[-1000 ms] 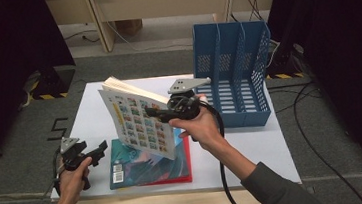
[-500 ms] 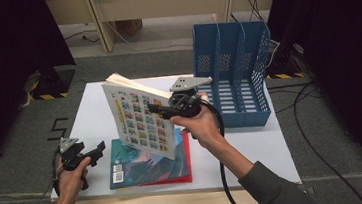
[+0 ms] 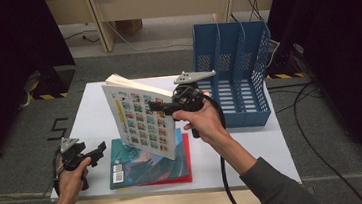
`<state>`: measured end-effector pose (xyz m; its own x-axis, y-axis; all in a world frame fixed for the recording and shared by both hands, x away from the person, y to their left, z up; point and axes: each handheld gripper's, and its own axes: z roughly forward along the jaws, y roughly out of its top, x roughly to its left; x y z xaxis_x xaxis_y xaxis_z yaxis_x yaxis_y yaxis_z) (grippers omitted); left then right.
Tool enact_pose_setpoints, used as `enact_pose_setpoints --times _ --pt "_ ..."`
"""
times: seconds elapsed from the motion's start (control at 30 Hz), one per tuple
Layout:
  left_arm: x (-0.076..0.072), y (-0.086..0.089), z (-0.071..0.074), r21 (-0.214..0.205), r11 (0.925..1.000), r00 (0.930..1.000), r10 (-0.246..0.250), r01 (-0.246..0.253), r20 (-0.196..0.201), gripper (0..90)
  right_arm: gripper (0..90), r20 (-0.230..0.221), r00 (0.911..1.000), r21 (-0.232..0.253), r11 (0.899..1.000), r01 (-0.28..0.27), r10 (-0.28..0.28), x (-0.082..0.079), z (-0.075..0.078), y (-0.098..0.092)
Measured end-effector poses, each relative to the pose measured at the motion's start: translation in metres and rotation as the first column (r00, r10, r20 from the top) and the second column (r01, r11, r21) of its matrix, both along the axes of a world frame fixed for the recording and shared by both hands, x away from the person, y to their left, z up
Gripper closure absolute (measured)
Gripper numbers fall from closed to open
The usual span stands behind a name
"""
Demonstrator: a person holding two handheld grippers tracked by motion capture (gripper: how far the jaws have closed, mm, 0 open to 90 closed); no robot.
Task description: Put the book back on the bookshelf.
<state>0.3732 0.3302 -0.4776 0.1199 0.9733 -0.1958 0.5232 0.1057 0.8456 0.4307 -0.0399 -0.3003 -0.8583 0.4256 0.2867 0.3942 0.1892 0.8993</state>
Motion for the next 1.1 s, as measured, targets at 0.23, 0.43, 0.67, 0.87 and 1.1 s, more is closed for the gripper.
enact_pose_setpoints --times 0.23,0.43,0.67,0.87,1.1 --pt "0.001 0.0 -0.001 0.0 1.0 1.0 0.001 -0.001 -0.005 15.9 73.2 -0.107 0.9925 0.036 0.997 0.062 -0.058 0.021 -0.002 -0.018" --pt "0.001 0.001 -0.001 -0.011 0.9999 1.0 0.007 -0.007 -0.006 15.9 73.2 -0.154 0.9833 0.069 0.992 0.109 -0.098 0.03 -0.002 -0.039" --pt "0.002 0.001 -0.002 -0.012 0.9999 0.9999 0.006 -0.006 -0.014 15.9 73.2 -0.131 0.9817 0.052 0.988 0.146 -0.138 0.03 0.014 -0.056" --pt "0.004 0.004 -0.003 -0.017 0.9997 0.9997 0.015 -0.015 -0.017 15.8 73.0 -0.102 0.9767 0.03 0.981 0.193 -0.189 0.031 0.035 -0.07" --pt "0.005 0.008 -0.003 -0.023 0.9993 0.9994 0.029 -0.029 -0.018 15.8 72.9 -0.062 0.9625 0.049 0.962 0.267 -0.264 0.029 0.062 -0.096"
